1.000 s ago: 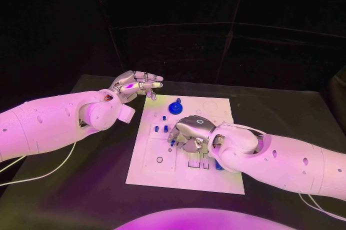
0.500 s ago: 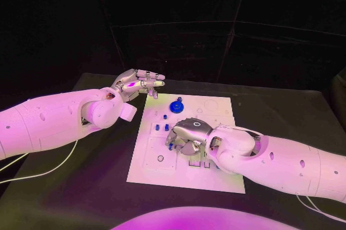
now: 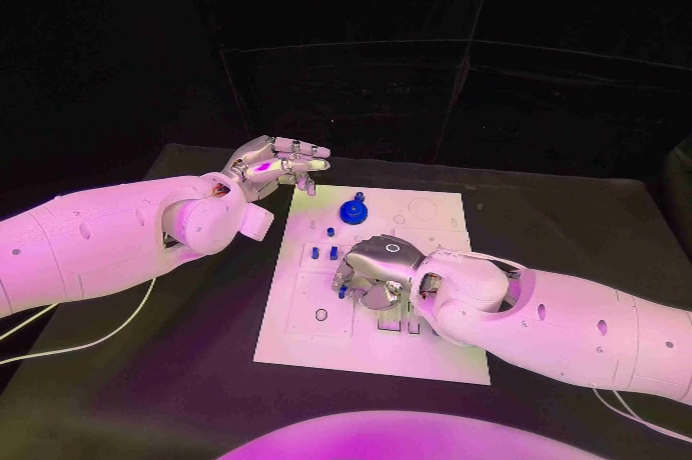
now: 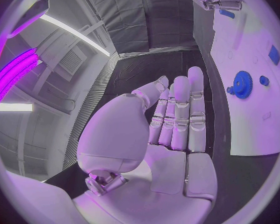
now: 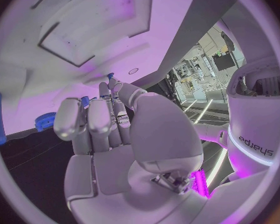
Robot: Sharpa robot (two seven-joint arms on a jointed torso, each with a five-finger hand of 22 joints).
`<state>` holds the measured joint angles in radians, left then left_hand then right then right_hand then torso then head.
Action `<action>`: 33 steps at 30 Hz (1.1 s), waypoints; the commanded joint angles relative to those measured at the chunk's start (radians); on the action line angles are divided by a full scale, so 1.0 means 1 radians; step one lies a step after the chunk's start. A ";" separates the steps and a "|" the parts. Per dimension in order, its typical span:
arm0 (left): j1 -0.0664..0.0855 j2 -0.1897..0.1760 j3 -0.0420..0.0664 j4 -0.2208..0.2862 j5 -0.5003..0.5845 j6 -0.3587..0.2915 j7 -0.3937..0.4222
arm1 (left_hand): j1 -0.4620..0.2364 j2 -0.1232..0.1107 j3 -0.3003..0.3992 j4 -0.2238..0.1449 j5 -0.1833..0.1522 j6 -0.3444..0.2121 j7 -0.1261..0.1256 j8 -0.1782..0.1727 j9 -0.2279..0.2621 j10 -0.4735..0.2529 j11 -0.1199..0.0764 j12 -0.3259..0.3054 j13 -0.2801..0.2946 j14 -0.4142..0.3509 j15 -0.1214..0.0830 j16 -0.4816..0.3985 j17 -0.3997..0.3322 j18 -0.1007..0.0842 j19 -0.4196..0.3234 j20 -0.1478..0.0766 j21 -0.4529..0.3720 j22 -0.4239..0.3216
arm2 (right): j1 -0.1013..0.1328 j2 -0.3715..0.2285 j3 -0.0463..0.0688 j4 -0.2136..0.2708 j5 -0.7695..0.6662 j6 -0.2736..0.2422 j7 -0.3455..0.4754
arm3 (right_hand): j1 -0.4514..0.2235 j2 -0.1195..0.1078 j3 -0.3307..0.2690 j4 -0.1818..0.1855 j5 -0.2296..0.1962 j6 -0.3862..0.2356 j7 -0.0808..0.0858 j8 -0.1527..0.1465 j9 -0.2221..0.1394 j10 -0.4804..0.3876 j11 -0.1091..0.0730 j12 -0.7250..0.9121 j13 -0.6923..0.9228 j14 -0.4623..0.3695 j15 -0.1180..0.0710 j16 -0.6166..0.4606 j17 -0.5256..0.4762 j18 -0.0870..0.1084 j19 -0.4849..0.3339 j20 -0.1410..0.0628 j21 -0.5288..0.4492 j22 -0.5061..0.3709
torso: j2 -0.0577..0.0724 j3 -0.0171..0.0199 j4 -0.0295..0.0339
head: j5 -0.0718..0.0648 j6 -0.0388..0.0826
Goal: Assemble the parts on the task board
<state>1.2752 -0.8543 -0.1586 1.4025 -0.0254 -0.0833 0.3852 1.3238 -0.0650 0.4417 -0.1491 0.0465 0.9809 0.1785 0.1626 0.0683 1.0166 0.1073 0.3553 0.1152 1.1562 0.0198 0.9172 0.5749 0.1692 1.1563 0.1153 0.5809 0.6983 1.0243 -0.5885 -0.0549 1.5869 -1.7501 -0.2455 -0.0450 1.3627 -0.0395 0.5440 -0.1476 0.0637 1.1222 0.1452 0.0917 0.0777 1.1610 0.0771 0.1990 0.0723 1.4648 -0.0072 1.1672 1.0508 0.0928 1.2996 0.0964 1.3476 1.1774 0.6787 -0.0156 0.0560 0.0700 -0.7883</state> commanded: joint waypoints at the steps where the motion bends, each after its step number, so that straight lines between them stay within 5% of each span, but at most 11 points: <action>1: 0.002 0.000 0.001 0.001 0.005 0.012 0.004 | 0.004 0.004 0.000 -0.004 0.003 -0.005 0.003 0.001 -0.001 -0.008 0.002 0.004 0.001 -0.006 0.001 -0.006 -0.001 0.012 -0.008 -0.001 -0.007 -0.001 | 0.001 0.002 0.000 0.001 -0.039 0.013 -0.016 | -0.009 -0.002 0.006 0.000 0.004 -0.002 0.004 0.000 0.001 -0.003 0.003 -0.006 0.001 0.026 0.002 0.002 -0.001 -0.005 0.000 0.004 0.002 -0.001 | 0.000 0.0002 0.0008 | -0.001 -0.001; 10: 0.002 0.000 0.001 0.001 0.005 0.014 0.002 | 0.004 0.004 0.000 -0.004 0.003 -0.005 0.003 0.001 -0.001 -0.008 0.002 0.004 0.001 -0.006 0.001 -0.006 -0.001 0.012 -0.008 -0.001 -0.007 -0.001 | -0.001 0.012 -0.001 0.000 -0.066 0.038 -0.021 | -0.012 -0.005 0.004 0.000 0.003 -0.004 0.005 -0.001 0.001 -0.004 0.003 -0.008 0.001 0.025 0.003 0.001 -0.005 -0.004 -0.005 0.005 0.000 -0.006 | 0.000 -0.0002 0.0005 | -0.001 -0.002; 18: 0.002 -0.001 0.001 0.001 0.005 0.016 0.000 | 0.004 0.005 -0.001 -0.004 0.003 -0.007 0.004 0.001 -0.002 -0.009 0.003 0.006 0.001 -0.006 0.001 -0.006 -0.003 0.012 -0.009 0.000 -0.007 -0.001 | -0.002 0.005 -0.024 0.009 -0.075 0.048 -0.023 | -0.042 -0.027 -0.019 0.009 0.017 -0.021 0.009 -0.011 -0.003 -0.022 0.009 -0.025 -0.003 0.020 0.009 -0.003 -0.015 0.000 -0.021 0.011 -0.010 -0.021 | -0.001 -0.0005 0.0008 | -0.002 -0.002; 29: 0.002 -0.002 0.001 0.000 0.005 0.017 -0.003 | 0.004 0.005 -0.001 -0.004 0.003 -0.007 0.004 0.001 -0.002 -0.009 0.003 0.006 0.001 -0.006 0.001 -0.006 -0.003 0.012 -0.009 0.000 -0.007 -0.001 | -0.002 -0.003 -0.030 0.015 -0.054 -0.017 -0.008 | -0.070 -0.054 -0.048 0.022 0.026 -0.057 0.021 -0.027 -0.009 -0.081 0.027 -0.057 -0.008 0.014 0.023 -0.007 -0.029 0.007 -0.049 0.024 -0.033 -0.057 | 0.000 0.0004 0.0006 | -0.003 -0.002; 33: 0.002 -0.003 0.001 -0.001 0.005 0.019 -0.005 | 0.004 0.005 -0.001 -0.004 0.003 -0.007 0.004 0.001 -0.002 -0.009 0.003 0.006 0.001 -0.006 0.001 -0.006 -0.003 0.012 -0.009 0.000 -0.007 -0.001 | -0.002 -0.009 -0.030 0.020 -0.043 -0.080 -0.003 | -0.076 -0.071 -0.082 0.027 0.031 -0.154 0.035 -0.031 -0.014 -0.177 0.045 -0.087 -0.009 -0.029 0.040 -0.088 -0.130 0.031 -0.136 0.039 -0.109 -0.170 | -0.001 0.0001 0.0002 | -0.004 0.000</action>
<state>1.2752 -0.8565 -0.1587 1.4016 -0.0252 -0.0782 0.3797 1.3238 -0.0650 0.4417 -0.1490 0.0464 0.9773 0.1820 0.1626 0.0676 1.0130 0.1109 0.3553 0.1151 1.1562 0.0198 0.9173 0.5733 0.1690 1.1564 0.1153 0.5772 0.6983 1.0213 -0.5964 -0.0844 1.6036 -1.8052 -0.2651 -0.0560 1.2893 -0.1050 0.4659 -0.1215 0.0907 0.9808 0.1798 0.0630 0.0642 0.9931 0.1182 0.1148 0.0611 1.4429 0.0331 1.0905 0.9339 0.1169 1.1742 0.1338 1.2486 1.0215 0.6780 -0.0154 0.0566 0.0662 -0.7895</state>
